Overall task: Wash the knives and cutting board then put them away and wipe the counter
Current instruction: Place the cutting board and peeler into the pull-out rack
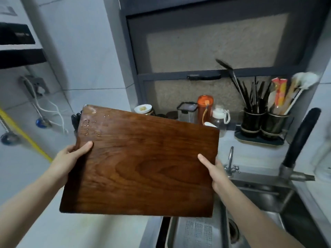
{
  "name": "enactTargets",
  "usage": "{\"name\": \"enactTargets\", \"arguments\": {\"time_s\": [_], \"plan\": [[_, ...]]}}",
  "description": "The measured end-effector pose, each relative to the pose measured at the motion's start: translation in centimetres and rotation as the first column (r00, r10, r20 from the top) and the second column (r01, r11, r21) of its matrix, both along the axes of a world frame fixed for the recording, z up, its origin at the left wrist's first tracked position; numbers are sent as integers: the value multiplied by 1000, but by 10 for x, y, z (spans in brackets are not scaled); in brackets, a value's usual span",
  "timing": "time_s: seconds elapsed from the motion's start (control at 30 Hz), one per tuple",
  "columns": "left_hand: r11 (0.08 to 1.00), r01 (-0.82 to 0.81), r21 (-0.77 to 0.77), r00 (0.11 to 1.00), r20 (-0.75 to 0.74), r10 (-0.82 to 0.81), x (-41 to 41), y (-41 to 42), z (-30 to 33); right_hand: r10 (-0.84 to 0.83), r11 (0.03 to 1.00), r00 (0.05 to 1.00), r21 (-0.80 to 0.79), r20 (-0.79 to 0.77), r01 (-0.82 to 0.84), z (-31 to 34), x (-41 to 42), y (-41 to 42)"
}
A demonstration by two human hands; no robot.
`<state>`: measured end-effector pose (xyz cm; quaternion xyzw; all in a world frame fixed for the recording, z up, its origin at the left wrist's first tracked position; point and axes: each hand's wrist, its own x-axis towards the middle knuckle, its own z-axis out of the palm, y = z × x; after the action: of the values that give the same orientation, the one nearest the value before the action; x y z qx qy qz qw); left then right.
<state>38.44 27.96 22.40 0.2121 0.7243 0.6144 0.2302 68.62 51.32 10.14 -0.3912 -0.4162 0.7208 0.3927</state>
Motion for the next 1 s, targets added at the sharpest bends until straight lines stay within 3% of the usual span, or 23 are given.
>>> {"name": "enactTargets", "arguments": {"time_s": [0.2, 0.37, 0.6, 0.73, 0.9, 1.0], "plan": [[993, 32, 115, 981, 185, -53, -1, 6, -41, -135, 982, 978, 155, 158, 110, 45, 8, 2], [980, 29, 197, 956, 279, -85, -2, 15, -59, -198, 961, 963, 227, 182, 155, 66, 18, -3], [933, 78, 352, 977, 161, -142, -23, 49, -9, -315, 882, 945, 395, 88, 258, 125, 25, -1], [901, 130, 414, 981, 76, -177, -28, 60, 6, -347, 835, 938, 457, 5, 306, 128, 24, -8], [956, 205, 211, 953, 177, -244, -35, 70, -50, -287, 934, 954, 248, 92, 257, 72, 24, -22], [951, 196, 240, 938, 236, -253, -25, 68, -64, -296, 944, 947, 191, 122, 270, 54, 28, -23]]}}
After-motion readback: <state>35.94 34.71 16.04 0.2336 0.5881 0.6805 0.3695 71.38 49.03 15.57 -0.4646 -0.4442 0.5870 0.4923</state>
